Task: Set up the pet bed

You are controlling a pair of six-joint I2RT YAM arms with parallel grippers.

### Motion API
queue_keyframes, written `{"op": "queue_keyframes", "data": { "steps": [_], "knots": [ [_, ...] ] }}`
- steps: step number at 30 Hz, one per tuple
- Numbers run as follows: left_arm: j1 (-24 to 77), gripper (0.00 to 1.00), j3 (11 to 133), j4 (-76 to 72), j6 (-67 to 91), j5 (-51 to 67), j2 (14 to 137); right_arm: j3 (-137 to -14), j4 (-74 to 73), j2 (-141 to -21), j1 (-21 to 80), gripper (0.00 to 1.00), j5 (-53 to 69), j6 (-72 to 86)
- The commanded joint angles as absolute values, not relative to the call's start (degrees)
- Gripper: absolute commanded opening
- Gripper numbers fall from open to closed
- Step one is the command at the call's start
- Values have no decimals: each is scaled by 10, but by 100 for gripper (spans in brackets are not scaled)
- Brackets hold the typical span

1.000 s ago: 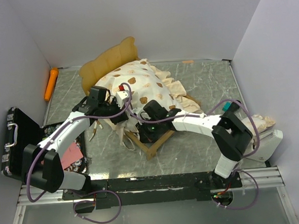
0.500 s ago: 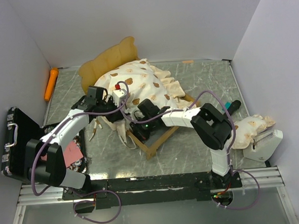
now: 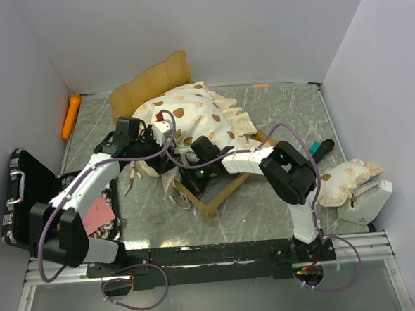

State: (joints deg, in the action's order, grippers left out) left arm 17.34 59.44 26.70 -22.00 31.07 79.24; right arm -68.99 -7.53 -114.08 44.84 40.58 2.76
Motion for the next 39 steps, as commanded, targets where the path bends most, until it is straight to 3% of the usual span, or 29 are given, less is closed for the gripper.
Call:
{"op": "queue_keyframes", "data": {
  "steps": [1,9,13,20,29,39],
  "knots": [
    [182,98,621,299,-250,332,708,-703,-139,-1233,425,0,348,74],
    [181,97,591,387,-322,358,557,-708,-134,-1244,415,0,356,105],
    [181,99,447,380,-409,427,463,-693,-101,-1237,415,0,396,134],
    [184,73,262,203,-439,431,375,-682,-80,-1223,417,0,448,172],
    [283,49,127,-132,-528,284,478,-705,-98,-1226,423,0,450,200],
    [311,48,82,-312,-492,286,571,-705,-40,-1219,425,0,446,266]
  ]
}}
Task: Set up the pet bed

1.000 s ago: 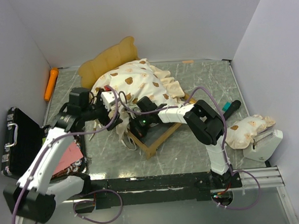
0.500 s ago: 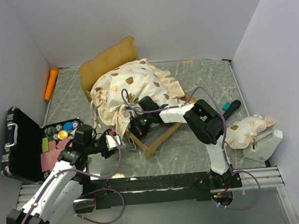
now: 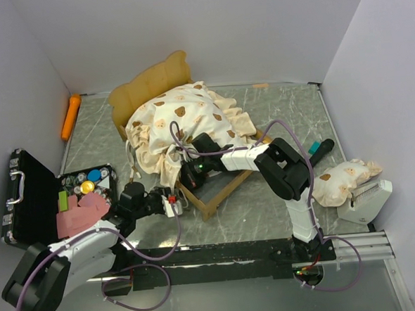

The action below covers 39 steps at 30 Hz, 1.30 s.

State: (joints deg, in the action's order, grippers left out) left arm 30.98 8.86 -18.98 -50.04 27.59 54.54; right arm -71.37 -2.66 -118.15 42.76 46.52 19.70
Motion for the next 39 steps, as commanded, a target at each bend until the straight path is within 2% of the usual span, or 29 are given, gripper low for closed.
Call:
{"op": "queue_keyframes", "data": {
  "steps": [1,8,11,15,21,22,24,25,27,30,34,39],
  "knots": [
    [315,47,89,-308,-487,288,586,-704,-31,-1219,425,0,446,274],
    [329,46,102,-174,-557,297,566,-683,61,-1212,424,0,456,339],
    [329,44,95,-190,-556,276,563,-683,70,-1211,423,0,448,350],
    [329,33,119,-211,-536,247,600,-680,86,-1217,425,0,467,360],
    [330,32,128,-209,-558,228,643,-673,101,-1205,425,0,468,369],
    [330,26,127,-216,-555,224,646,-679,89,-1204,425,0,462,363],
    [329,5,134,-222,-541,223,645,-693,64,-1202,425,0,456,346],
    [329,1,138,-221,-531,222,643,-693,61,-1201,425,0,455,344],
    [330,1,142,-209,-513,223,629,-685,57,-1188,425,0,445,334],
    [329,1,139,-190,-467,200,583,-674,20,-1159,425,17,404,295],
    [324,1,124,-166,-466,171,531,-668,-28,-1128,422,28,390,258],
    [325,1,156,-42,-453,171,487,-671,-89,-1092,423,41,341,210]
  ]
}}
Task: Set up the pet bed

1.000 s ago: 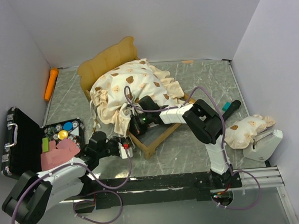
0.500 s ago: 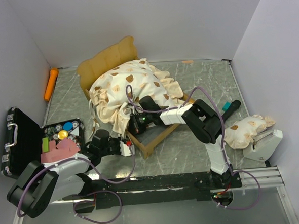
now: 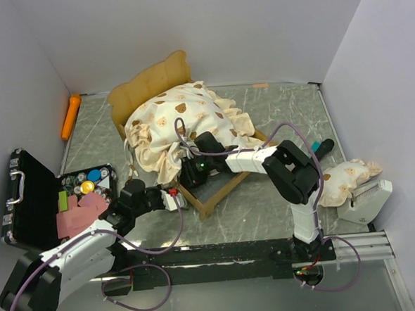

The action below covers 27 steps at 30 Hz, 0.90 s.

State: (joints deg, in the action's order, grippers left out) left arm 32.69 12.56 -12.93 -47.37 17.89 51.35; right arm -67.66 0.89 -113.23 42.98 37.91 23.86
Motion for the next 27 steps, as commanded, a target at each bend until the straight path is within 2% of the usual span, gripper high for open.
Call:
{"op": "queue_keyframes", "data": {
  "steps": [1,3,14,23,27],
  "knots": [
    [324,1,162,-20,-449,171,480,-674,-103,-1084,423,44,331,199],
    [325,1,170,23,-445,171,470,-677,-123,-1066,423,50,317,177],
    [324,1,233,220,-392,200,403,-637,-235,-938,422,58,236,57],
    [323,1,255,311,-395,237,349,-590,-308,-799,424,63,365,-77],
    [323,1,236,302,-396,256,332,-556,-270,-691,424,66,277,-54]
  ]
}}
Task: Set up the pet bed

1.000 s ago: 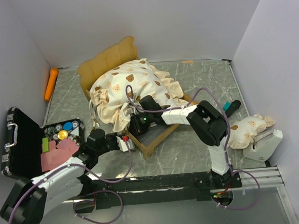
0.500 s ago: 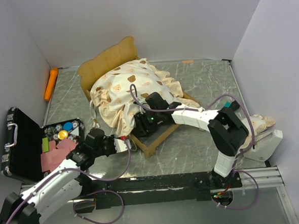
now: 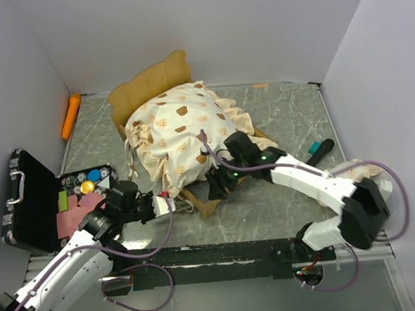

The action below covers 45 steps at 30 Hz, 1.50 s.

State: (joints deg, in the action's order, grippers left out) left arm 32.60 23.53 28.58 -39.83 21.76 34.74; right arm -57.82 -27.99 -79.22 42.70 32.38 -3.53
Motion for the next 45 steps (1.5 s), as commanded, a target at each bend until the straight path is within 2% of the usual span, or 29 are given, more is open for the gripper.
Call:
{"op": "queue_keyframes", "data": {
  "steps": [1,4,9,13,15,16,19,21,23,26,30,34,36,37,39,45],
  "knots": [
    [323,1,236,299,-395,259,331,-546,-252,-668,424,67,234,-46],
    [324,1,231,289,-391,275,327,-535,-199,-647,424,70,129,-66],
    [323,1,218,271,-391,249,324,-572,-178,-716,413,81,-50,-126],
    [324,1,215,249,-388,208,339,-586,-184,-771,385,86,-3,-145],
    [324,1,209,222,-388,195,347,-583,-183,-794,374,85,12,-149],
    [324,2,207,213,-391,193,352,-584,-193,-803,367,82,11,-148],
    [324,15,207,191,-395,201,371,-582,-227,-821,346,69,5,-116],
    [323,24,211,185,-400,214,388,-591,-264,-825,316,48,33,-76],
    [324,33,212,178,-408,226,406,-581,-273,-812,295,32,57,-61],
    [324,39,212,159,-417,236,434,-556,-276,-785,278,9,69,-54],
    [324,38,227,151,-423,241,466,-540,-291,-751,261,4,68,-51],
    [323,36,232,135,-439,245,496,-534,-288,-758,247,4,86,-50],
    [310,35,232,120,-448,245,521,-533,-286,-770,247,9,96,-47],
    [298,35,234,115,-453,250,533,-533,-283,-773,247,13,98,-47],
    [273,35,243,113,-456,264,565,-535,-288,-777,245,27,94,-42],
    [255,43,258,117,-448,291,605,-555,-318,-731,246,54,92,-30]
  ]
}}
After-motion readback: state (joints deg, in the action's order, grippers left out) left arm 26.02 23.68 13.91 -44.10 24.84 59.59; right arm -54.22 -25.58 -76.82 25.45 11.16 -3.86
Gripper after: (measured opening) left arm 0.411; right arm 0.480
